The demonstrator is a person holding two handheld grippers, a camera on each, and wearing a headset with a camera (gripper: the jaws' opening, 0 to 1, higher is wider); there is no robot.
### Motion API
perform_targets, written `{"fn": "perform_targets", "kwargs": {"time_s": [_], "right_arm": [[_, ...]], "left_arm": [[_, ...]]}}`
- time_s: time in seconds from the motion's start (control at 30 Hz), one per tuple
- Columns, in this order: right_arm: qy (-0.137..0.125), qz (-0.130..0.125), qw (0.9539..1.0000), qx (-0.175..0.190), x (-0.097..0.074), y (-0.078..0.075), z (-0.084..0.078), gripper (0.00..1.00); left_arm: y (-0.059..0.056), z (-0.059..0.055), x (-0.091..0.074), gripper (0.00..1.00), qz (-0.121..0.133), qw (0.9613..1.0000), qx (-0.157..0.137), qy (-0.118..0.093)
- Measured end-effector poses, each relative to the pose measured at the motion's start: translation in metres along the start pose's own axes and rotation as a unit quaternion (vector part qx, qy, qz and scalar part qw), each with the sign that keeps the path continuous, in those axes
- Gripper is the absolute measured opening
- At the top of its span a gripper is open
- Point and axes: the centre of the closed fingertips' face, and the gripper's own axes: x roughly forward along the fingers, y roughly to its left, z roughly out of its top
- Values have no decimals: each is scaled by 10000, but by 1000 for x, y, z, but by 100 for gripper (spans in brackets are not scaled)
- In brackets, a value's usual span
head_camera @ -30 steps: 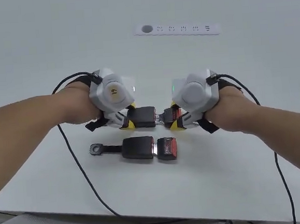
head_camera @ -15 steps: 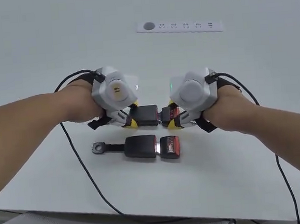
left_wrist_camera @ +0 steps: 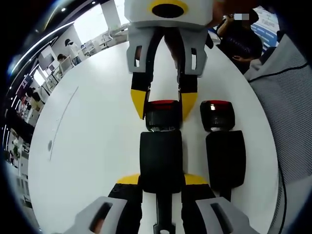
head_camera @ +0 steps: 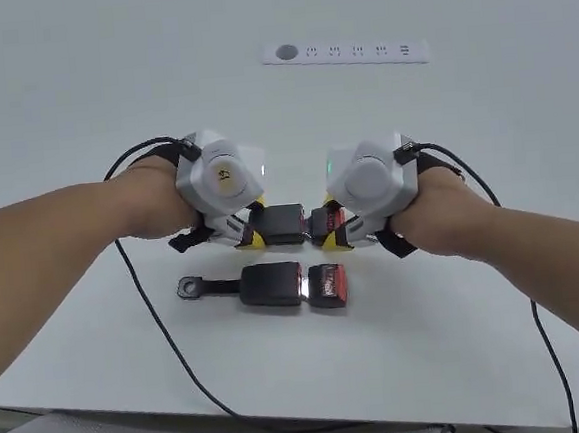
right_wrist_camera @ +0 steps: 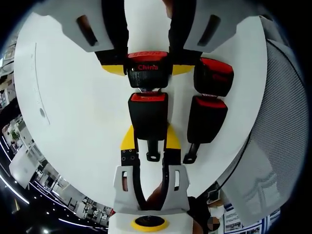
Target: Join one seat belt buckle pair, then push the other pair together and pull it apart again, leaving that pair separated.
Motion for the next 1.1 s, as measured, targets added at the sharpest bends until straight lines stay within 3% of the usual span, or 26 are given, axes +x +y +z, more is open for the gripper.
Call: {"fn": "perform_targets", "kwargs": {"time_s": [0.57,1.0,1.1], "right_arm": [[125,-53,9999,-10,0,1,0,30],[248,-48,9997,-66,-4,1,-10,31],[166,-54,9998,-31,-6,0,-13,31]], "left_arm": [[2,-3,1,30,41,10000,-2,31],[0,-4,0,30,33,10000,-61,61],[1,-4,0,30,36,10000,-55,42]]}}
